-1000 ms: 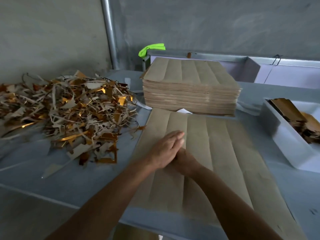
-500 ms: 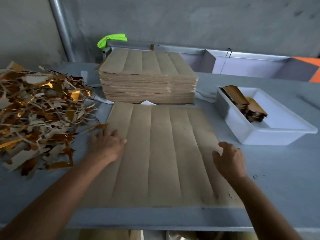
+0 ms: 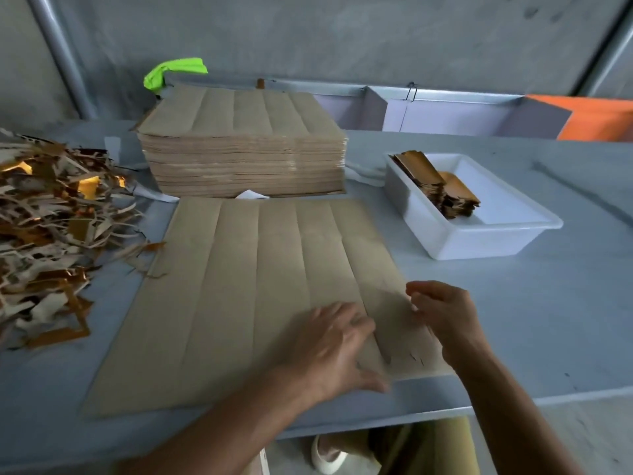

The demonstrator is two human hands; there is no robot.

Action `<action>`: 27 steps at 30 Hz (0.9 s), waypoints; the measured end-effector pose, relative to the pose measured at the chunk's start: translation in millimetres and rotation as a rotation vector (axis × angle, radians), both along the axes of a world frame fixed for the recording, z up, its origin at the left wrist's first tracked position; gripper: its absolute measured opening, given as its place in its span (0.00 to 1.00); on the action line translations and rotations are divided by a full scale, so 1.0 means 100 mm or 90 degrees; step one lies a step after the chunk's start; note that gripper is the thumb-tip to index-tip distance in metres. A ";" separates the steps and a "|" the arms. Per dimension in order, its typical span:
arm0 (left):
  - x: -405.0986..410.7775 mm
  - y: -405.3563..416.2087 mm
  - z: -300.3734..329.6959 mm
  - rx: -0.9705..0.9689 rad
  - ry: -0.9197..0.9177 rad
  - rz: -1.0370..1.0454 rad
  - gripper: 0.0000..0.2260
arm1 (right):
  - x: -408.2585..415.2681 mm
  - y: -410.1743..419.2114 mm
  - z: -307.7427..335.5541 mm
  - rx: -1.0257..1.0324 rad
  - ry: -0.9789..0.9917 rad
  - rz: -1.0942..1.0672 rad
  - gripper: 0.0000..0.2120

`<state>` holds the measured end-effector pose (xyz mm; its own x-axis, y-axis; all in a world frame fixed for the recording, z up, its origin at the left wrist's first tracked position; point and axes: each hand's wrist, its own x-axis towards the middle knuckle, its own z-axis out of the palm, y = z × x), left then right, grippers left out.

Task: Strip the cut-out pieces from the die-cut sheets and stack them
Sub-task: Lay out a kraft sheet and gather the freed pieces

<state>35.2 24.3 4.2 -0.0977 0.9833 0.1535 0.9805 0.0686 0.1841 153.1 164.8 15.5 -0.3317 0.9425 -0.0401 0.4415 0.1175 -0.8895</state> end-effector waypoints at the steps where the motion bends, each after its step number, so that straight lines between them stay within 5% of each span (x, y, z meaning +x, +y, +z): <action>1: -0.01 0.01 -0.02 0.000 -0.007 -0.006 0.31 | 0.05 -0.01 -0.01 -0.006 0.006 -0.003 0.10; 7: -0.05 0.05 -0.02 -0.025 -0.028 -0.013 0.33 | 0.24 -0.02 -0.12 -0.062 0.118 -0.024 0.14; 15: 0.14 0.17 0.12 -0.099 0.058 -0.018 0.27 | 0.18 -0.01 -0.22 -0.029 0.107 -0.022 0.14; 27: -0.02 0.20 -0.05 -0.054 0.006 -0.062 0.32 | 0.06 -0.12 -0.15 0.005 0.089 0.039 0.11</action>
